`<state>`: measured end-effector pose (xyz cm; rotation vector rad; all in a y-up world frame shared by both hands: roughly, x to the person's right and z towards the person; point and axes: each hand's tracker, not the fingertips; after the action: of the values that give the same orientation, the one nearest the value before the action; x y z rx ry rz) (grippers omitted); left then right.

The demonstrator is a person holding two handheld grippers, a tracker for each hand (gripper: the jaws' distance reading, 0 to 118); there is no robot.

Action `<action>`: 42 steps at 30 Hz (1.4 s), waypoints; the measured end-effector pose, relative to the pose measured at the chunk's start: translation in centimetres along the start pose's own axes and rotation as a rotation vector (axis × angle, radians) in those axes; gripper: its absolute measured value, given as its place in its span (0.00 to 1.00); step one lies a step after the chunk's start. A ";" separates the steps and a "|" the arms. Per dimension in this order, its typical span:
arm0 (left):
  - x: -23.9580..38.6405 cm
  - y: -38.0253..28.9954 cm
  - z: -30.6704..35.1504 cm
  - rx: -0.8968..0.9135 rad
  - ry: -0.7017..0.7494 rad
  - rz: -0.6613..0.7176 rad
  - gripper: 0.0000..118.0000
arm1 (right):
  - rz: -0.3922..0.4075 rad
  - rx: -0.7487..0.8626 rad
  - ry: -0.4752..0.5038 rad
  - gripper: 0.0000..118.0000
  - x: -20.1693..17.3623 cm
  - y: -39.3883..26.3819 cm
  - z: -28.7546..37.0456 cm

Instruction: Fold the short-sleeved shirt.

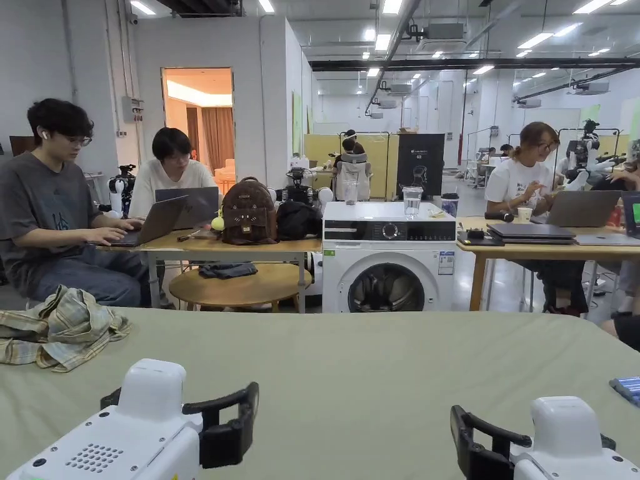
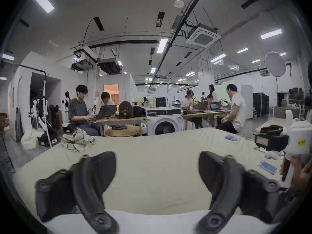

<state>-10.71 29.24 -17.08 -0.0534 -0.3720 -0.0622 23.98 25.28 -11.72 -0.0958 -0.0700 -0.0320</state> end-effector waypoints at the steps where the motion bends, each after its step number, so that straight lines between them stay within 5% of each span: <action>1: -0.1 -0.2 0.3 0.016 0.006 -0.020 0.87 | 0.001 0.011 -0.011 0.79 -0.1 -0.1 0.1; 14: -0.7 0.0 1.3 0.037 0.013 0.001 0.87 | 0.016 0.084 0.021 0.79 -1.6 -0.1 1.2; 19: -0.5 0.1 1.5 0.043 0.004 0.005 0.87 | 0.094 0.094 -0.081 0.79 -2.8 0.4 1.2; 23: -0.4 -0.2 1.6 0.054 0.022 0.015 0.87 | 0.011 0.071 0.018 0.79 -2.3 0.5 1.1; 28: -0.1 -0.2 1.5 0.039 0.014 -0.022 0.87 | -0.084 0.060 0.023 0.79 -1.6 0.7 0.9; 35: -0.4 -0.1 1.0 -0.001 0.013 0.041 0.87 | 0.012 0.126 -0.143 0.79 -2.4 1.2 1.3; 40: -0.3 -0.2 0.5 -0.005 0.020 0.038 0.87 | -0.047 0.031 0.063 0.79 -1.8 1.9 1.4; 42: -0.4 -0.2 0.5 0.000 0.021 0.072 0.87 | -0.054 0.041 0.008 0.79 -2.3 1.9 1.4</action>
<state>-11.30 29.13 -16.74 -0.0664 -0.3493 0.0079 21.65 27.38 -10.68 -0.0529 -0.0652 -0.0845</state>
